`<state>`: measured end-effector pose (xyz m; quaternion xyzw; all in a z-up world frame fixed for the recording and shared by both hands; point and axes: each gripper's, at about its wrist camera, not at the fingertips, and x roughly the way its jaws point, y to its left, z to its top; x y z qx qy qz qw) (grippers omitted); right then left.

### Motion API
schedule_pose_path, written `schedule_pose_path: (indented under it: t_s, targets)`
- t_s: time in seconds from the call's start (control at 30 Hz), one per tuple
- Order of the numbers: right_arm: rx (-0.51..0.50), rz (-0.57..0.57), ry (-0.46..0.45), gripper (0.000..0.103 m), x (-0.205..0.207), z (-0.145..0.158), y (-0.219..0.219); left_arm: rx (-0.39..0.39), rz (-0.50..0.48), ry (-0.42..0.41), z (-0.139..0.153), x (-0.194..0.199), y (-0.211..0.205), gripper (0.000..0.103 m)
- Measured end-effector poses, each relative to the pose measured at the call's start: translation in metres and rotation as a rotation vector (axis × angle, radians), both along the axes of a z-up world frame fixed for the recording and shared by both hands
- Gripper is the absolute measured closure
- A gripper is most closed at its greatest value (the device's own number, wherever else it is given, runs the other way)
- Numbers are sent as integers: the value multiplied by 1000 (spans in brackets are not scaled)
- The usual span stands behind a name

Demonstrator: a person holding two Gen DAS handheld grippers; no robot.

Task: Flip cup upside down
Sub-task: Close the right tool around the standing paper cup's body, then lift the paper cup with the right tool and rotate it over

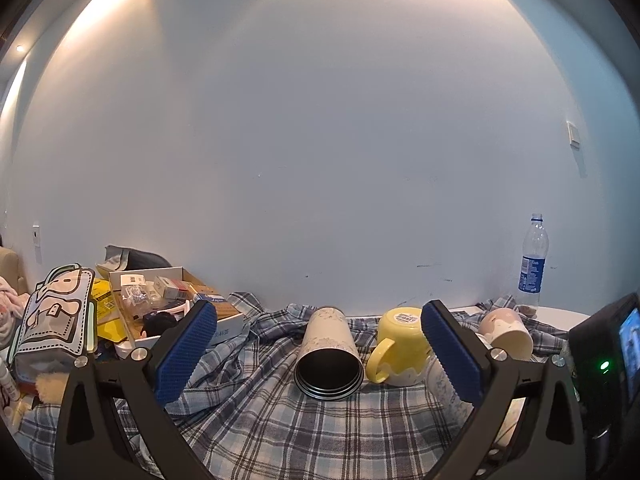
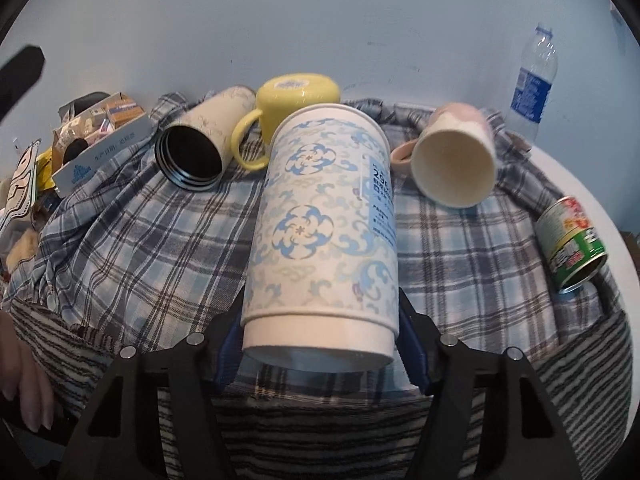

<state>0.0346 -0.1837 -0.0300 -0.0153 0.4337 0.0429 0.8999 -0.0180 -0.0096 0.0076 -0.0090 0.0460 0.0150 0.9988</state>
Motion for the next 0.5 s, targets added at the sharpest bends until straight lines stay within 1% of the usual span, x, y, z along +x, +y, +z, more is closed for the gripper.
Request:
schedule_pose_path:
  t_s: [0.27, 0.37, 0.5]
  targets:
    - [-80, 11, -211, 41, -16, 40, -2, -4, -3, -6, 1, -1, 0, 0]
    - [-80, 19, -202, 44, -11, 42, -1, -2, -3, -4, 1, -1, 0, 0]
    - [-77, 25, -204, 45, -12, 42, 1, -7, -3, -5, 1, -1, 1, 0]
